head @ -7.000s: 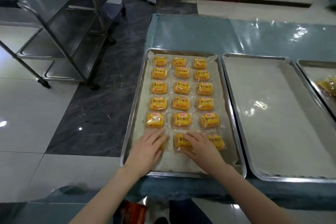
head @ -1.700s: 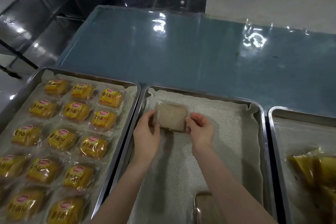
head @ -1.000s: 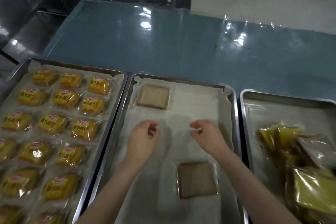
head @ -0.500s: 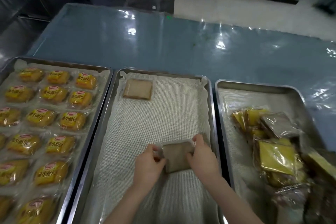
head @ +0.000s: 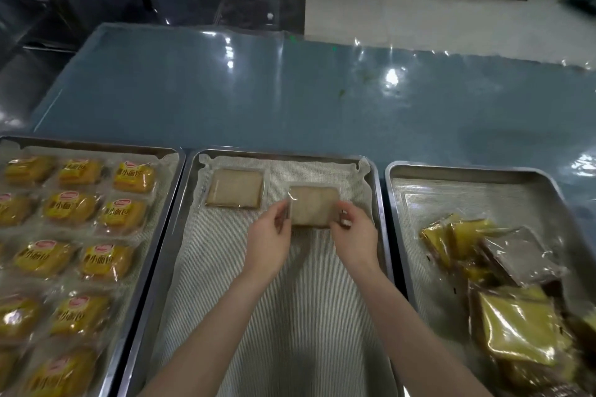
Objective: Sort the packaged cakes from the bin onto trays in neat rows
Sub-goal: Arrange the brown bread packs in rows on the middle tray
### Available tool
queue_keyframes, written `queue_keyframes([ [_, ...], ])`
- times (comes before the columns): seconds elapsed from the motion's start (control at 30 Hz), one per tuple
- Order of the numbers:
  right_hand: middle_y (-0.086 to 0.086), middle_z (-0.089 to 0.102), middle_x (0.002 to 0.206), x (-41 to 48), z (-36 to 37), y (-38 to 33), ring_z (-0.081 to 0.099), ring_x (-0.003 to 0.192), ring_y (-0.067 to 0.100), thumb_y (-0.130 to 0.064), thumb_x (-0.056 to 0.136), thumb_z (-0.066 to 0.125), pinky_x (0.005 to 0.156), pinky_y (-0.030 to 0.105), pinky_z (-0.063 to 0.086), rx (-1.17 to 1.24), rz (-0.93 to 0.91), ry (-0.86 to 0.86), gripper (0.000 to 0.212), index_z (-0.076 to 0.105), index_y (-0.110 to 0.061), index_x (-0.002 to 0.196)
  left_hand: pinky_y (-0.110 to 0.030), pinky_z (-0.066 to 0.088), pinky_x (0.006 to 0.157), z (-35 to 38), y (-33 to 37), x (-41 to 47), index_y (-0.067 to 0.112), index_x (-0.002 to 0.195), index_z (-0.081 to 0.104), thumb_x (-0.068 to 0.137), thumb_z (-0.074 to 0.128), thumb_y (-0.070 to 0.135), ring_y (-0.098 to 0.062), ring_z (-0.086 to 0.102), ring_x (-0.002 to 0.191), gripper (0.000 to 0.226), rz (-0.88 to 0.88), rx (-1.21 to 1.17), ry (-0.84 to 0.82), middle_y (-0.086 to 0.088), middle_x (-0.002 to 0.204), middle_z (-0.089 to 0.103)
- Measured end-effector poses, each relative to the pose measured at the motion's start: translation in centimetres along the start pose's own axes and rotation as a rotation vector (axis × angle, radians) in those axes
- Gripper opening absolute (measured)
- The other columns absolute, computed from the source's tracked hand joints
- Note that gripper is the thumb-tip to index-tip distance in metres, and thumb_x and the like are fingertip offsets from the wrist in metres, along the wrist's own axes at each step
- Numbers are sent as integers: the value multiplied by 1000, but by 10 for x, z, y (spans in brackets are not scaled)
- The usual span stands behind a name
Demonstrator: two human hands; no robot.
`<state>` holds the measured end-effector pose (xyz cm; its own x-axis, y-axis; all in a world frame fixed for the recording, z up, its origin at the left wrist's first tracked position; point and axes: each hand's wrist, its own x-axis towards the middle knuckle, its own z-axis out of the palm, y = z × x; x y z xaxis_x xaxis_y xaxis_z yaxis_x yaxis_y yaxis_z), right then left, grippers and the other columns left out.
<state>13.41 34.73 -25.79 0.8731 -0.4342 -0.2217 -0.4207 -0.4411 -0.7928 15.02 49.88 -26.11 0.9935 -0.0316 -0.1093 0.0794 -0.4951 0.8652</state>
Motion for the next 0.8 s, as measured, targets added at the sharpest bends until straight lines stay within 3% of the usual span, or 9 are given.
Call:
queue_keyframes([
  [0.13,-2,62,123,26,7,-8,59,111,12,-7,90,60,97,29,49,7,-3,12,42,57,-18,131,-8,37,85,9,1,30,17,139,49,96,52,9,-3,56,100,44,25,51,-20,8,117,61],
  [0.23,-3,63,120,32,9,-8,59,108,11,-5,90,58,93,23,46,-30,-18,-7,42,57,-16,131,-5,40,72,14,0,38,13,137,52,96,54,10,-3,54,86,41,70,134,-24,8,104,60],
  [0.4,1,58,132,31,9,-3,55,117,15,2,88,57,94,13,37,-137,-109,-21,48,55,-10,134,2,31,79,17,-4,38,7,135,51,90,59,3,-5,47,87,46,120,208,-82,2,102,57],
  [0.47,2,55,136,30,6,-3,54,121,17,0,88,57,100,18,39,-154,-114,-48,49,53,-11,135,-9,34,94,18,-4,40,7,139,46,88,60,5,-12,50,92,53,112,254,-109,0,105,55],
  [0.5,3,53,138,30,4,-4,52,124,18,-2,88,57,105,24,39,-162,-108,-67,49,52,-11,136,-23,37,103,18,-3,41,7,139,46,86,60,6,-18,53,100,55,103,272,-113,-4,110,57],
  [0.53,4,51,140,28,1,-6,49,127,19,-4,88,58,108,29,38,-169,-98,-87,49,52,-11,137,-34,37,107,17,-1,40,6,138,46,85,60,7,-23,54,108,55,87,281,-112,-8,118,58],
  [0.57,5,50,141,25,-3,-7,47,130,20,-5,89,58,110,31,37,-170,-96,-101,49,51,-11,137,-37,37,107,17,2,39,4,137,47,84,60,8,-27,52,115,55,75,286,-106,-11,124,57],
  [0.67,4,51,138,6,-25,-10,44,131,19,-10,89,60,110,28,34,-167,-136,-73,45,54,-12,133,-29,33,103,16,14,25,2,133,52,85,61,7,-32,50,121,50,89,290,-61,-16,129,57],
  [0.8,-2,53,134,-30,-76,3,47,125,15,-11,90,58,105,24,36,-214,-193,16,40,56,-17,130,-26,42,90,27,40,-9,8,115,65,86,61,6,-25,63,103,29,169,192,-73,-8,110,67],
])
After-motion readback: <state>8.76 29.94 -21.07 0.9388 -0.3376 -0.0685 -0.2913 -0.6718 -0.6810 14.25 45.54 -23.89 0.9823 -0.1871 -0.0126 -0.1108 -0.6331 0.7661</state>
